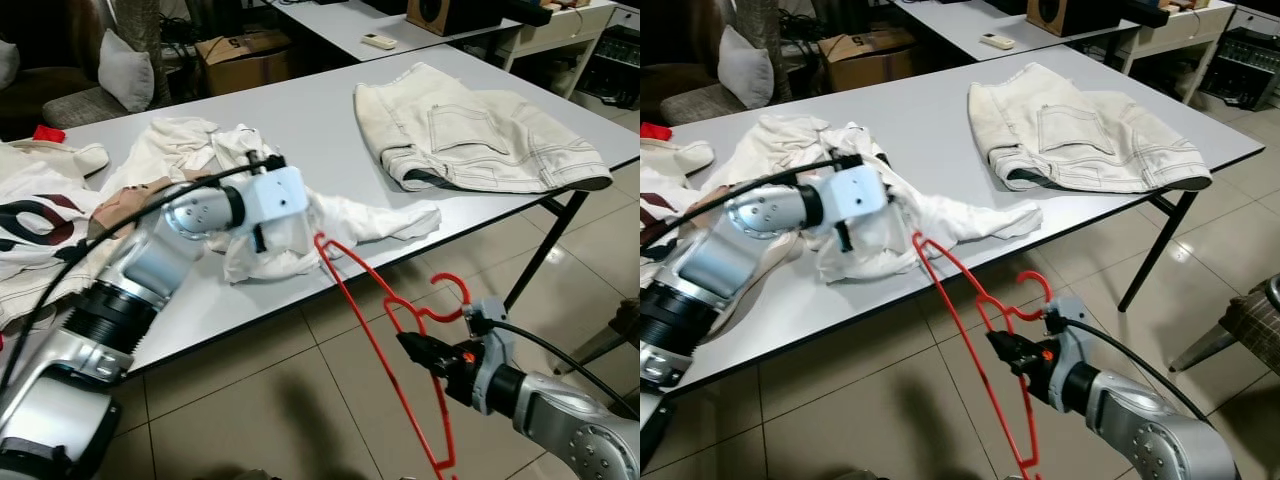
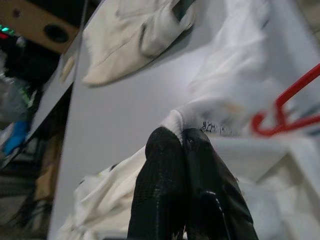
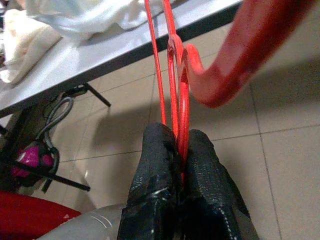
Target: Hang hanger
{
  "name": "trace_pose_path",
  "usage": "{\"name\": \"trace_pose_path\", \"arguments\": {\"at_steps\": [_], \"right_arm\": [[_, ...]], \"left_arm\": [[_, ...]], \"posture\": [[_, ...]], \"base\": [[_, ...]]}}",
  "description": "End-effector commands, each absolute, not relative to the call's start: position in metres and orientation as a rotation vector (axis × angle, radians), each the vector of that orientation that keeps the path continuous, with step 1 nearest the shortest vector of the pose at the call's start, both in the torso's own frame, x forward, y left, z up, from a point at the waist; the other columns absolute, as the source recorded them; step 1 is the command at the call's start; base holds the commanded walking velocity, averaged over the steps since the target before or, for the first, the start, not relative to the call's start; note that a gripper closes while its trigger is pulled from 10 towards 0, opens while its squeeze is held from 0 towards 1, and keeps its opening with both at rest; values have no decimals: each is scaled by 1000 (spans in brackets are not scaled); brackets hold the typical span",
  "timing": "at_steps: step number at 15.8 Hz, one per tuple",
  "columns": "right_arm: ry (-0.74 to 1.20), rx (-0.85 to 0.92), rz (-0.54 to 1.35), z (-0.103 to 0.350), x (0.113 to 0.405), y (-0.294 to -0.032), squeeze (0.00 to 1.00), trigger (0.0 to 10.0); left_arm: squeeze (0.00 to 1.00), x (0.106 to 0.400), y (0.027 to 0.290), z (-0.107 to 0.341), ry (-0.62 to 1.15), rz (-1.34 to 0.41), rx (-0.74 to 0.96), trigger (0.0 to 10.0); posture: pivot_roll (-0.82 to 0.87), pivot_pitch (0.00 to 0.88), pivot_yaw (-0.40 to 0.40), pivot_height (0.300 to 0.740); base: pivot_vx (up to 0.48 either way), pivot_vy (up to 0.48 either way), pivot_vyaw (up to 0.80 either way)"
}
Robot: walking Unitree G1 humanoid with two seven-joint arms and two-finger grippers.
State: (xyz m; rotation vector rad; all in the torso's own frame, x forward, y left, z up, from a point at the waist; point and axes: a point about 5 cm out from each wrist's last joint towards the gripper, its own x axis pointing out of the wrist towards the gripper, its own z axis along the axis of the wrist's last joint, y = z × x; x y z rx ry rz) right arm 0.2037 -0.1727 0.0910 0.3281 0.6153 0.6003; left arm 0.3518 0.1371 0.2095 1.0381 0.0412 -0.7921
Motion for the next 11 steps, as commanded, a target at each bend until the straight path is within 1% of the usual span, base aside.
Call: {"name": "trace_pose_path", "arguments": {"at_steps": [1,2,3,4,6,8,11], "right_arm": [[642,314,552,88,201,-180,0,10000],[619,306,547,96,197,-184,0,10000],[560,301,585,108,195,-182,0,10000],[505,317,626,119,195,-177,0,10000],[403,345,725,139,196,-166,0,10000],[392,355,726,140,202,-162,0,10000],[393,365,742,140,203,-157,0,10000]], "left_arm": [[0,357,146,224,15,-717,1066,0],[0,362,161,233,15,-630,1109,0],[0,364,171,239,12,-577,1137,0],[0,365,174,243,6,-556,1146,0],[0,366,171,250,-45,-534,1156,0],[0,365,160,253,-87,-573,1162,0],[0,364,156,246,-66,-624,1178,0]], "posture": [[-109,0,54,740],[-113,0,51,740],[-118,0,53,740],[-122,0,55,740],[-125,0,56,740],[-123,0,55,740],[-116,0,51,740]], "base": [[0,0,0],[0,0,0],[0,0,0],[0,0,0],[0,0,0],[0,0,0],[0,0,0]]}}
